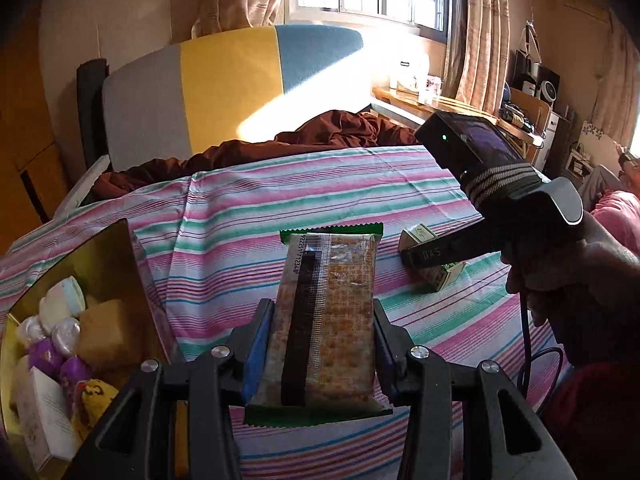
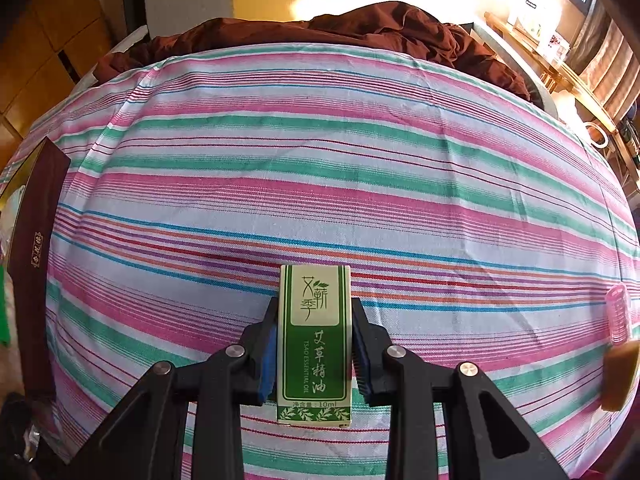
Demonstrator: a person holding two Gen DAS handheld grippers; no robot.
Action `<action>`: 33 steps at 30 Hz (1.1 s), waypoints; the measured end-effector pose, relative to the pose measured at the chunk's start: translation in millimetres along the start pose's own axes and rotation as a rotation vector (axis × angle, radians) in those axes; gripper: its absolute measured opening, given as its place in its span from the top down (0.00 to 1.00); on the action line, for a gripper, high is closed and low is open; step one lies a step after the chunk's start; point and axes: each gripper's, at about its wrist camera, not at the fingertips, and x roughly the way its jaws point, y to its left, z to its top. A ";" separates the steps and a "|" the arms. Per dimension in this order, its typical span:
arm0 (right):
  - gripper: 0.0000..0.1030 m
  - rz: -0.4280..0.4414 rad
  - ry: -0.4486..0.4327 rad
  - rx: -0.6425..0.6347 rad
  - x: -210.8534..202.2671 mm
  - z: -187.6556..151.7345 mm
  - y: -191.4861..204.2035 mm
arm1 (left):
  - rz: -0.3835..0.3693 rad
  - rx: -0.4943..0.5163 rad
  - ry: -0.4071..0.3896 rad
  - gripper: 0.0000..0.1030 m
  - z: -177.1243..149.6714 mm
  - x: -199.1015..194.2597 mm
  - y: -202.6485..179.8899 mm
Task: Organize objects
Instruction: 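Carry the cracker packet and green box into the gold tray and open both tools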
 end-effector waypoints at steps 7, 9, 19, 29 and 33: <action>0.71 -0.021 -0.006 -0.019 2.8 -0.9 4.0 | 0.088 -0.082 -0.018 0.55 -1.1 -28.6 49.7; 0.71 -0.029 -0.007 -0.026 3.2 -1.2 5.5 | 0.112 -0.110 -0.019 0.55 -4.9 -35.3 65.8; 0.71 0.017 -0.042 -0.030 -40.8 -10.9 40.3 | 0.209 -0.411 -0.013 0.55 -42.4 -78.3 193.3; 0.71 0.290 -0.198 -0.246 -101.6 -13.6 193.1 | 0.259 -0.597 -0.013 0.55 -71.1 -94.5 254.4; 0.71 0.309 -0.202 -0.314 -96.0 -17.7 239.8 | 0.241 -0.590 -0.001 0.55 -64.4 -83.3 249.5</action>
